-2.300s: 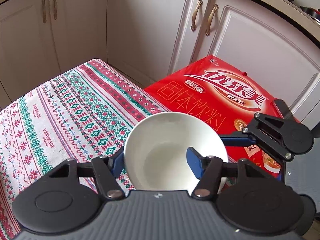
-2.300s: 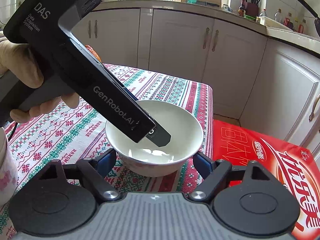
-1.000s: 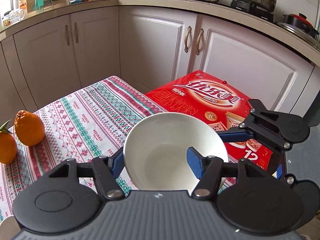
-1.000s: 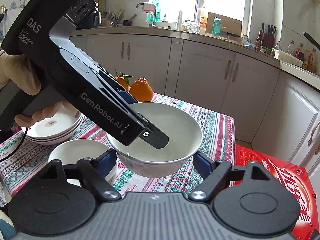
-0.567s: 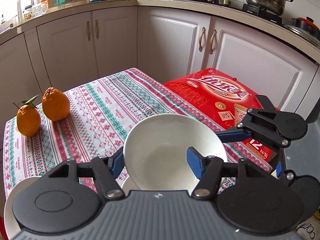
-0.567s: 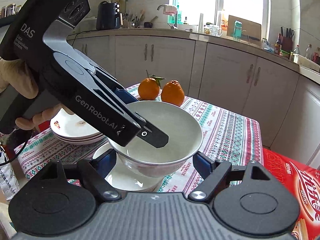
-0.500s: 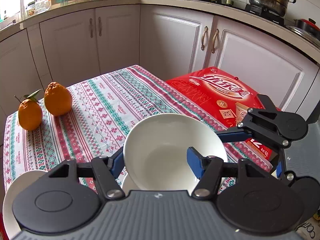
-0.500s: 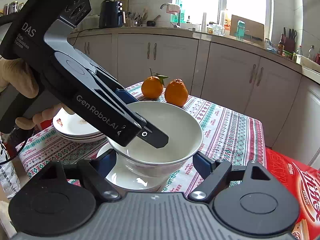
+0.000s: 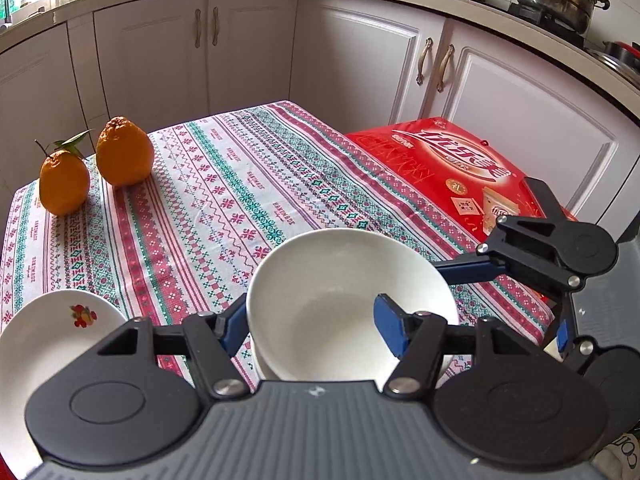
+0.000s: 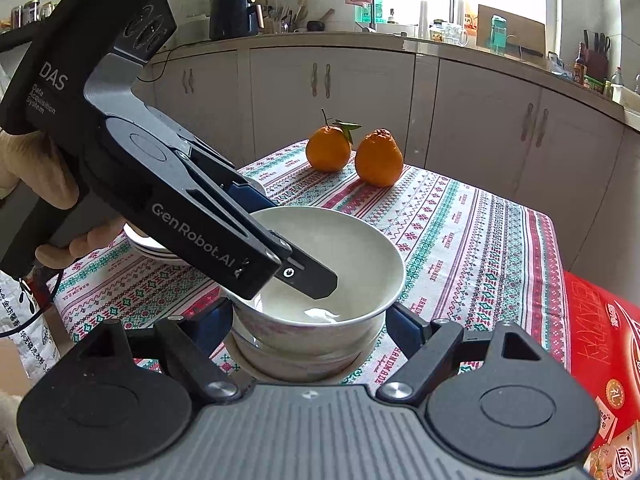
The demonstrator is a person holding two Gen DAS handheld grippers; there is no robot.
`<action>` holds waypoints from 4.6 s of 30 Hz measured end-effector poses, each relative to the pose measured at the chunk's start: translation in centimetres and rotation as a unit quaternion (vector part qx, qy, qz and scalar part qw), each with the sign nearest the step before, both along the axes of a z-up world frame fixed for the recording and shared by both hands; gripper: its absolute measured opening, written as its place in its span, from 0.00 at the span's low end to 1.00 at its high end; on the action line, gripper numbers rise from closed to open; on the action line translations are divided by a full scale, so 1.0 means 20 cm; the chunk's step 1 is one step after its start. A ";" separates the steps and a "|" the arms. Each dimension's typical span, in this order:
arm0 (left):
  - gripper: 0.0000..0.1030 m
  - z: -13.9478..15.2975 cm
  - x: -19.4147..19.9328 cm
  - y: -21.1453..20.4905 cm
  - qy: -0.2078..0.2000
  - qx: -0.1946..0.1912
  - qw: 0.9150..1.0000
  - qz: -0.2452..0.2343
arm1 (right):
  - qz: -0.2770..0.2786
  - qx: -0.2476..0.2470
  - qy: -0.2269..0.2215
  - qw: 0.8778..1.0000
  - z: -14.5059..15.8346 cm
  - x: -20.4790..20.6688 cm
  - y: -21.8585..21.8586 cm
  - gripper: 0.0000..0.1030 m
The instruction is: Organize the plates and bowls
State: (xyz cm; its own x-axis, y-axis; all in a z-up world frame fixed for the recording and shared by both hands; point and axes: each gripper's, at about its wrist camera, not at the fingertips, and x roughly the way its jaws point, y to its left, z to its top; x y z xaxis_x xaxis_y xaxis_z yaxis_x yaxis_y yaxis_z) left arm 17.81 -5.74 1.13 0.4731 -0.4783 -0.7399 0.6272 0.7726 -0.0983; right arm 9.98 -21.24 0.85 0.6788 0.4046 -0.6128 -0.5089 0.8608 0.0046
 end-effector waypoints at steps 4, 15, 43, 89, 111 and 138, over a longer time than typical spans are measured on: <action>0.62 -0.02 0.00 0.00 0.004 -0.002 1.000 0.000 | 0.000 0.007 0.008 1.000 -0.01 0.01 -0.01 0.84; 0.81 -0.04 0.00 0.02 0.005 -0.013 1.000 -0.004 | 0.003 0.013 0.005 1.000 -0.02 0.01 -0.01 0.94; 0.99 -0.03 -0.35 0.29 -0.071 -0.021 0.997 -0.025 | 0.018 -0.044 -0.008 0.999 -0.04 -0.09 -0.09 1.00; 0.86 -0.32 0.02 0.08 0.004 0.055 0.964 -0.260 | 0.276 -0.160 0.090 0.944 -0.20 0.32 0.04 0.98; 0.79 -0.31 0.04 0.07 0.015 0.057 0.957 -0.285 | 0.281 -0.142 0.118 0.942 -0.18 0.35 0.05 0.85; 0.79 -0.01 0.04 0.68 -0.060 0.071 0.984 -0.149 | 0.383 -0.172 0.029 0.907 0.08 0.57 0.64 0.85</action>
State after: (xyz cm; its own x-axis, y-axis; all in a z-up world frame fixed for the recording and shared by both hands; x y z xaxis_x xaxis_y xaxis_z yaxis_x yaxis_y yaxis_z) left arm 18.66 7.84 0.85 0.4154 -0.5055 -0.7562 0.8290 0.5526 0.0860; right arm 21.37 -8.49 2.37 0.2412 0.5216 -0.8184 -0.9661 0.2093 -0.1513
